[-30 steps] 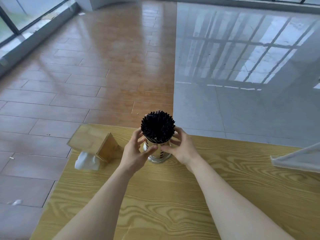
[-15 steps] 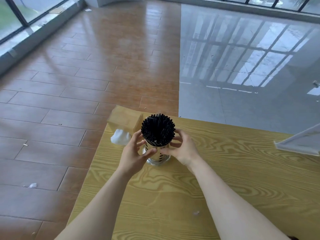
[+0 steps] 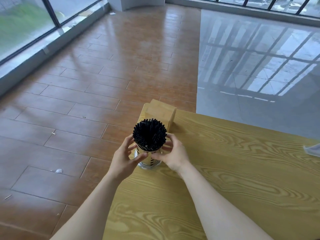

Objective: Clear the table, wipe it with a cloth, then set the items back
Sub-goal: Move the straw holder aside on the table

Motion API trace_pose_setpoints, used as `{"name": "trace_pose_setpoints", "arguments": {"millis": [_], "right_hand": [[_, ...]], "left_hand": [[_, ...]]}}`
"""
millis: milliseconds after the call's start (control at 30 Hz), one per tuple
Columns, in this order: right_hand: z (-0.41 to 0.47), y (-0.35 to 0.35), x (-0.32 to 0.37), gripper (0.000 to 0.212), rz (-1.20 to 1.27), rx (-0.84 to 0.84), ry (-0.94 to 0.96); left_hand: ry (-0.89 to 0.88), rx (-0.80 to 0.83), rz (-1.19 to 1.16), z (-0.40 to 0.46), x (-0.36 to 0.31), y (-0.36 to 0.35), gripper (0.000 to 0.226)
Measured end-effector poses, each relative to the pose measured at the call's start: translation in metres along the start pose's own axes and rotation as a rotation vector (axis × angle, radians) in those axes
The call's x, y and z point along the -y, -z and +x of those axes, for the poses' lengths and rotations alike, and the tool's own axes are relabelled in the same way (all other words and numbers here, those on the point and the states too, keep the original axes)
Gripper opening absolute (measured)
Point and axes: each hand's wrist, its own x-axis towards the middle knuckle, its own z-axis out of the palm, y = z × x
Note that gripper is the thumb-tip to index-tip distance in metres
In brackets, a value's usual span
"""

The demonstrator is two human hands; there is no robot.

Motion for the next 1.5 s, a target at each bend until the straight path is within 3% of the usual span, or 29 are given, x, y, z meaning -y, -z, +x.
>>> {"name": "trace_pose_setpoints", "arguments": {"millis": [533, 633, 800, 1000, 1133, 1333, 1500], "right_hand": [[0.019, -0.038, 0.006, 0.073, -0.013, 0.003, -0.034], [0.017, -0.036, 0.007, 0.085, -0.028, 0.012, -0.065], [0.005, -0.025, 0.001, 0.095, -0.081, -0.042, -0.126], [-0.021, -0.002, -0.013, 0.093, -0.053, -0.086, -0.170], [-0.041, 0.014, -0.023, 0.083, -0.165, -0.125, -0.135], [-0.080, 0.072, -0.048, 0.081, -0.571, -0.159, -0.112], [-0.110, 0.151, -0.076, 0.085, -0.693, -0.258, -0.176]], "left_hand": [[0.060, -0.002, -0.051, 0.016, 0.020, 0.023, 0.083], [0.064, 0.001, -0.028, 0.013, 0.021, 0.022, 0.083], [0.122, -0.116, 0.014, 0.000, 0.030, 0.019, 0.102], [0.250, -0.212, 0.227, -0.041, 0.032, -0.012, 0.089], [0.167, -0.098, 0.438, -0.065, 0.019, -0.047, 0.078], [-0.028, 0.125, 0.735, -0.067, -0.015, -0.103, 0.093], [-0.211, 0.224, 0.827, -0.054, -0.058, -0.163, 0.098]]}}
